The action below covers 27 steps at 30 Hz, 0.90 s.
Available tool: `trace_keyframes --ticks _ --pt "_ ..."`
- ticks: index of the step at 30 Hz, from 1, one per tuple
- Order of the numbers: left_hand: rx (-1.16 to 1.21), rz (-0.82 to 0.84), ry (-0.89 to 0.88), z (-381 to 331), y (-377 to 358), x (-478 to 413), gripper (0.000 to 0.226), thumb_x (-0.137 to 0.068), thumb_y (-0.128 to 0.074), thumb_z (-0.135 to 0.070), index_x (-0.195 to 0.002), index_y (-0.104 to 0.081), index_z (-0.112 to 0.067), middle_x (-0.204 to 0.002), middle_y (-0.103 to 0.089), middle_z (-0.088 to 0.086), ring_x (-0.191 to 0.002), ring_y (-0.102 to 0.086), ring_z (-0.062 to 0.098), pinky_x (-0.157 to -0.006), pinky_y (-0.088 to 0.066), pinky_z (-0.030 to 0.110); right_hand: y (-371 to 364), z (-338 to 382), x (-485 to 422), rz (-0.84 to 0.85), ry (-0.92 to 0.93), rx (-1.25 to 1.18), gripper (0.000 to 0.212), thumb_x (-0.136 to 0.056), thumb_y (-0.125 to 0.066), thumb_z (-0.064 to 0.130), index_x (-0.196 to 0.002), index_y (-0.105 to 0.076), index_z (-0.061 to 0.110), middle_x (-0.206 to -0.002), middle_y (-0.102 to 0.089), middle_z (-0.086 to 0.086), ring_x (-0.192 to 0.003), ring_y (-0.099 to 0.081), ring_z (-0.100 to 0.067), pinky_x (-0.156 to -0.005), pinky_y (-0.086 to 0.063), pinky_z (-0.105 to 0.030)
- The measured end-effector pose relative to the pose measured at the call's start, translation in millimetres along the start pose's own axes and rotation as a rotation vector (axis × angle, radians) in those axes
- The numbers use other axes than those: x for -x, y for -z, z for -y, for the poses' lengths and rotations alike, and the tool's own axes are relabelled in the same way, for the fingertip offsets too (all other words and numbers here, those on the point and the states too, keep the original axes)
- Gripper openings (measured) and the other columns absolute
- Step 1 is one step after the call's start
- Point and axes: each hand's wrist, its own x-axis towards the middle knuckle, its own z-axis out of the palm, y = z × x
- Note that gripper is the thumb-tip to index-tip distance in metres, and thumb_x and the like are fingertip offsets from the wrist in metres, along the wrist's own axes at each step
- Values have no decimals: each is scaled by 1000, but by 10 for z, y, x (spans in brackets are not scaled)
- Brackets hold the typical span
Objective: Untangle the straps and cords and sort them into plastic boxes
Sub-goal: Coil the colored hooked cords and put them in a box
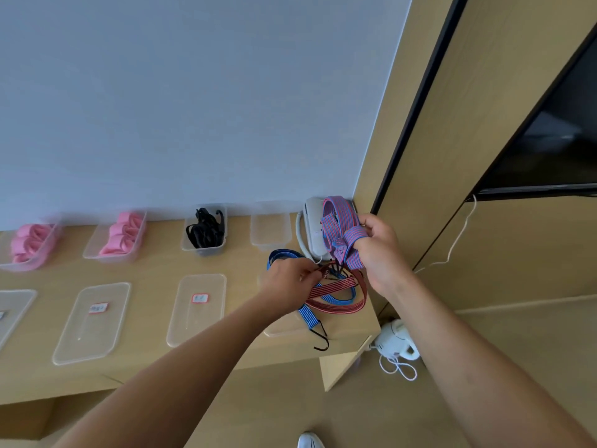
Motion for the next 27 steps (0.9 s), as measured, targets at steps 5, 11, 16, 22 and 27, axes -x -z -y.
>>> trace_keyframes --ticks 5,11,16,22,27 --pt "58 -150 -38 -6 -20 -63 14 -99 -65 -21 -99 -79 -18 -87 -76 3 -88 -68 27 -80 -55 43 28 -59 46 -7 -76 57 28 -88 -49 -10 -85 -65 13 -60 -70 3 -49 -64 -12 -44 -52 -25" --pt "-3 -201 -18 -33 -14 -219 17 -97 -61 -24 -93 -78 -21 -81 -76 3 -81 -68 28 -70 -55 39 87 -66 -14 -16 -75 89 21 -88 -58 -2 -85 -67 17 -59 -69 9 -50 -63 -4 -44 -46 -18" --pt "-31 -245 160 56 -10 -392 22 -96 -56 -20 -87 -76 -15 -68 -66 -1 -61 -59 19 -49 -37 25 194 -1 -63 -31 -48 23 27 -89 -53 -7 -85 -65 17 -62 -71 8 -53 -67 -6 -45 -48 -19" --pt "30 -282 373 61 138 -527 33 -100 -56 -21 -130 -66 -10 -106 -73 8 -87 -67 22 -70 -49 26 346 75 -58 13 -62 -67 27 -90 -57 -6 -85 -68 17 -67 -72 7 -57 -68 -8 -49 -51 -23" --pt "191 -170 77 -359 265 -173 43 -88 -66 -9 -130 -65 -22 -127 -69 0 -108 -65 9 -95 -52 23 267 207 31 61 -75 -120 27 -89 -55 -7 -85 -68 16 -74 -72 -2 -64 -66 -17 -63 -52 -29"
